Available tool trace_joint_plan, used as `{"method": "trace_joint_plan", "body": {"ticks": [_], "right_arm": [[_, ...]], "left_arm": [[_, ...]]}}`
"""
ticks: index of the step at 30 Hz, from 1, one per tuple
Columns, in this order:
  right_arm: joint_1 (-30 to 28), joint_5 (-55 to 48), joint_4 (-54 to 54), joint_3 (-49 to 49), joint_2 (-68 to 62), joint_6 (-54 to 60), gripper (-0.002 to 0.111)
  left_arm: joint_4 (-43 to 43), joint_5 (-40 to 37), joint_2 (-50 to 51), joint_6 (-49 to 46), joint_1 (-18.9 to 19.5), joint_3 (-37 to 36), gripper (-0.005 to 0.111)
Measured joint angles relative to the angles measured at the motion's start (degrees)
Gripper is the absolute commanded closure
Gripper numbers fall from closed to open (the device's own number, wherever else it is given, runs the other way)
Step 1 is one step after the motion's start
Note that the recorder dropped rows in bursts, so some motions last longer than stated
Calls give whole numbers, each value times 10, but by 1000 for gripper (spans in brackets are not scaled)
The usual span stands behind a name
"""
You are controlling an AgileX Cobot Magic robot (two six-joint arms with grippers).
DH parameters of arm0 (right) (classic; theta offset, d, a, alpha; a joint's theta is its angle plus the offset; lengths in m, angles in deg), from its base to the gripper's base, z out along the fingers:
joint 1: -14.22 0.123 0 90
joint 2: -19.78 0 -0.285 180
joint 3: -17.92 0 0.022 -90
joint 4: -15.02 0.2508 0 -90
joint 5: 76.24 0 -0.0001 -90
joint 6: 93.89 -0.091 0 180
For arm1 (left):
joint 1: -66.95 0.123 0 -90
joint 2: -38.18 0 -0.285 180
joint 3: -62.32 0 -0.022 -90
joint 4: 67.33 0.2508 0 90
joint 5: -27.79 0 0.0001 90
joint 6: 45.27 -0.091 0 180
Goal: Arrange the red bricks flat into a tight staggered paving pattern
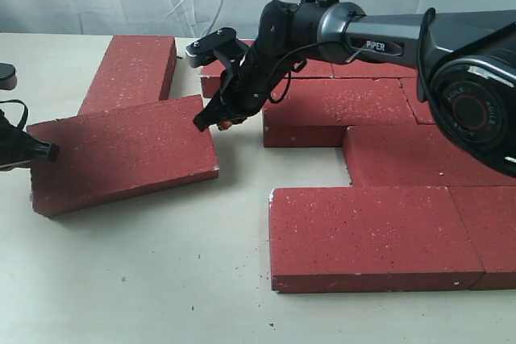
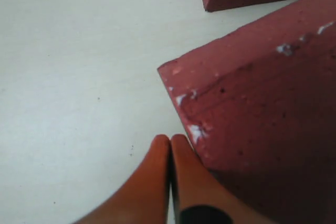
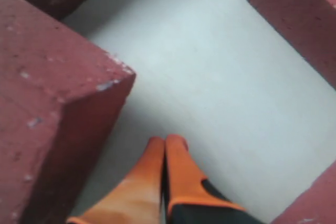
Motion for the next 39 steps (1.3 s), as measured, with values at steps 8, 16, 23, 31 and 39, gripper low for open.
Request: {"method": "trace_joint_plan", "body": {"ticks": [8, 16, 23, 31, 39], "right_arm": [[21, -27, -4, 0, 2, 0, 109], [24, -87, -24, 0, 43, 0, 109], [24, -193, -65, 0, 61, 0, 109], [24, -256, -118, 0, 66, -27, 109], [26, -248, -122, 0, 30, -30, 109]], "left_arm": [[0, 7, 0, -1, -3, 2, 106], [0, -36, 0, -3, -3, 19, 106], [-91, -109, -17, -112, -2, 37, 106], [-179, -154, -5, -240, 0, 38, 106], [-196, -101, 23, -248, 0, 38, 106]]}}
